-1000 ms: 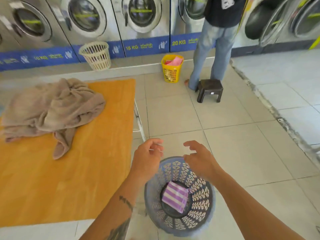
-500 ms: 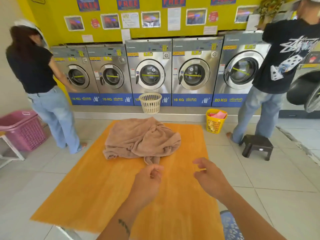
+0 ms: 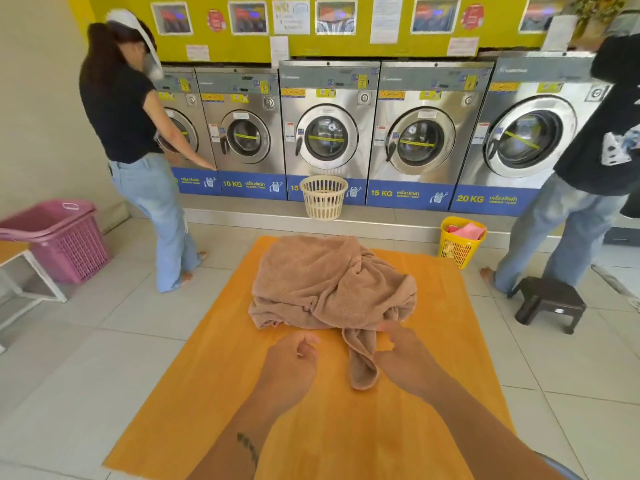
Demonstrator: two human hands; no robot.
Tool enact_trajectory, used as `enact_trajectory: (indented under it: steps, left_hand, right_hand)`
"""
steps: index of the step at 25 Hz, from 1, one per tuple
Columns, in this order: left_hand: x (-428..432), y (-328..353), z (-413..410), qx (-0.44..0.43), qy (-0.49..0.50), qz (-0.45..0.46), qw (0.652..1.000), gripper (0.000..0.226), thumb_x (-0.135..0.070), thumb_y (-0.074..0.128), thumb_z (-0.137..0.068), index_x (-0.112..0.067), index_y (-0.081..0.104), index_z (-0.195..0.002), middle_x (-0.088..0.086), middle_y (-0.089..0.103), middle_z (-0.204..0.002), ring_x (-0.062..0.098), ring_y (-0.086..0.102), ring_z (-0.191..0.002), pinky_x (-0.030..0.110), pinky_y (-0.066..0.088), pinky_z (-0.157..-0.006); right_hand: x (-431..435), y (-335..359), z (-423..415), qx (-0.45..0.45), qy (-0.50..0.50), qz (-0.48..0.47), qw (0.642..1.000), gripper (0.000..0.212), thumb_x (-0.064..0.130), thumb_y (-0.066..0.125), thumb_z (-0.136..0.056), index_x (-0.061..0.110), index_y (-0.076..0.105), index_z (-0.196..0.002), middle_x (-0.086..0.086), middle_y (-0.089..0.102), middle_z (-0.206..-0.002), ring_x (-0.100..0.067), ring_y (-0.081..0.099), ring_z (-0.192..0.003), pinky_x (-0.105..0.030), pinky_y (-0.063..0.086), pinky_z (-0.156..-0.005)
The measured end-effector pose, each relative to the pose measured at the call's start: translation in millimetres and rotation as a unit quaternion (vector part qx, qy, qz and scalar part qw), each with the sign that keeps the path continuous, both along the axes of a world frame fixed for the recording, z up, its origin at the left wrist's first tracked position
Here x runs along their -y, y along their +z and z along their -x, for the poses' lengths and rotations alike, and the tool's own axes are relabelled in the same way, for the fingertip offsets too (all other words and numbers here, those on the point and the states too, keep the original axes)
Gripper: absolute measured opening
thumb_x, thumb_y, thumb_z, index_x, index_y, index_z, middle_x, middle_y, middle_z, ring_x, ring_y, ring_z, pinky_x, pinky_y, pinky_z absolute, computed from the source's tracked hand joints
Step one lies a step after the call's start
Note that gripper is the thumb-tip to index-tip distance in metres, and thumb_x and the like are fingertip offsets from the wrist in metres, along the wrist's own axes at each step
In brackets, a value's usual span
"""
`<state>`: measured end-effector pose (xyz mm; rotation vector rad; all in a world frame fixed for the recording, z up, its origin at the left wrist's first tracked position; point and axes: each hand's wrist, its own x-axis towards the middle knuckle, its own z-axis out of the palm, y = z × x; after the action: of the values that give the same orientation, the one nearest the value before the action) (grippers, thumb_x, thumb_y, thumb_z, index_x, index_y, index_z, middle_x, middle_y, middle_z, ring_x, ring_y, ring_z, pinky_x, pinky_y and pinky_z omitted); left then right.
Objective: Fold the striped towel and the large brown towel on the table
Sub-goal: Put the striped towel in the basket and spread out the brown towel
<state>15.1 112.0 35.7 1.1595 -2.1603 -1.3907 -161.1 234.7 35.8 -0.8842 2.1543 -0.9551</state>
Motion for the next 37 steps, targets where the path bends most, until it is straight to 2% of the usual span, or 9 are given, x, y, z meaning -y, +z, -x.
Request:
enact_trajectory:
  steps: [2, 5, 9, 11, 14, 19, 26, 32, 37]
  left_hand:
    - [17.8, -8.5, 15.2, 0.012, -0.018, 0.012, 1.0, 0.021, -0.014, 0.045, -0.101, -0.026, 0.062, -0.105, -0.005, 0.065, -0.096, 0.005, 0.055, -0.06, 0.017, 0.042, -0.048]
    - [51.5, -22.7, 39.2, 0.048, -0.035, 0.056, 0.997, 0.022, -0.014, 0.048, -0.099, -0.031, 0.06, -0.108, -0.009, 0.058, -0.112, 0.007, 0.058, -0.095, 0.02, 0.05, -0.076]
    - [98.8, -49.6, 61.7, 0.118, -0.039, 0.137, 0.983, 0.038, -0.023, 0.056, -0.094, -0.031, 0.055, -0.131, -0.007, 0.045, -0.13, 0.017, 0.05, -0.115, 0.04, 0.049, -0.095]
    - [109.0, -60.1, 70.8, 0.143, -0.079, 0.16, 0.974, 0.045, -0.025, 0.055, -0.092, -0.032, 0.05, -0.136, -0.007, 0.042, -0.13, 0.018, 0.045, -0.119, 0.042, 0.045, -0.098]
    - [120.5, -76.5, 81.2, 0.171, -0.175, 0.219, 0.945, 0.057, -0.025, 0.052, -0.089, -0.035, 0.038, -0.144, -0.009, 0.035, -0.135, 0.019, 0.033, -0.131, 0.043, 0.034, -0.108]
    - [138.4, -89.2, 110.8, 0.289, -0.303, 0.262, 0.869, 0.081, -0.028, 0.056, -0.09, -0.04, 0.008, -0.154, 0.0, 0.007, -0.161, 0.029, 0.007, -0.148, 0.053, 0.013, -0.119]
    - [177.8, -80.8, 125.4, 0.395, -0.193, 0.258, 0.861, 0.049, -0.039, 0.046, -0.091, -0.032, 0.037, -0.138, 0.007, 0.031, -0.14, 0.038, 0.032, -0.128, 0.057, 0.031, -0.104]
    - [122.4, -59.7, 166.9, 0.136, -0.225, 0.369, 0.891, 0.049, -0.034, 0.049, -0.081, -0.036, 0.046, -0.129, -0.004, 0.04, -0.125, 0.024, 0.035, -0.121, 0.046, 0.028, -0.103]
    - [84.4, -70.1, 206.8, 0.303, -0.32, 0.322, 0.838, 0.083, -0.044, 0.057, -0.09, -0.038, 0.005, -0.154, 0.001, 0.024, -0.152, 0.03, 0.016, -0.143, 0.057, 0.012, -0.115]
  right_hand:
    - [29.5, -13.0, 9.8, -0.01, 0.0, 0.018, 1.0, 0.03, 0.024, 0.06, -0.092, 0.027, 0.047, -0.119, -0.001, 0.051, -0.102, -0.015, 0.053, -0.076, -0.024, 0.045, -0.058]
    - [69.7, -46.0, 32.5, -0.021, 0.003, -0.006, 1.0, 0.048, 0.038, 0.06, -0.084, 0.032, 0.041, -0.127, -0.006, 0.046, -0.119, -0.027, 0.055, -0.09, -0.036, 0.05, -0.065]
    - [90.7, -83.3, 33.8, -0.063, 0.024, -0.14, 0.988, 0.084, 0.024, 0.057, -0.088, 0.032, 0.007, -0.155, -0.012, 0.017, -0.151, -0.039, 0.047, -0.122, -0.039, 0.048, -0.085]
    - [94.3, -91.2, 27.6, -0.069, 0.052, -0.177, 0.98, 0.088, 0.012, 0.055, -0.086, 0.03, 0.004, -0.156, -0.013, 0.025, -0.149, -0.034, 0.055, -0.111, -0.037, 0.052, -0.077]
    - [102.1, -83.3, 33.3, -0.02, 0.017, -0.141, 0.99, 0.082, 0.005, 0.049, -0.082, 0.032, 0.016, -0.152, -0.005, 0.055, -0.122, -0.024, 0.06, -0.095, -0.033, 0.052, -0.064]
    - [87.4, -48.5, 59.8, -0.149, -0.137, -0.176, 0.963, 0.056, -0.002, 0.045, -0.079, 0.028, 0.051, -0.125, -0.001, 0.053, -0.118, -0.026, 0.058, -0.098, -0.031, 0.042, -0.062]
    - [15.7, 10.5, 123.5, -0.319, -0.374, -0.17, 0.854, 0.032, 0.001, 0.051, -0.081, 0.01, 0.069, -0.106, -0.013, 0.054, -0.105, -0.037, 0.057, -0.092, -0.035, 0.04, -0.07]
    - [43.2, -40.3, 121.5, -0.15, -0.205, -0.332, 0.908, 0.06, 0.033, 0.053, -0.088, 0.024, 0.031, -0.143, -0.013, 0.033, -0.143, -0.04, 0.035, -0.132, -0.052, 0.039, -0.103]
    - [63.4, -80.1, 126.7, -0.152, -0.076, -0.27, 0.948, 0.082, 0.036, 0.058, -0.083, 0.026, 0.014, -0.152, -0.01, 0.046, -0.134, -0.038, 0.045, -0.124, -0.052, 0.038, -0.101]
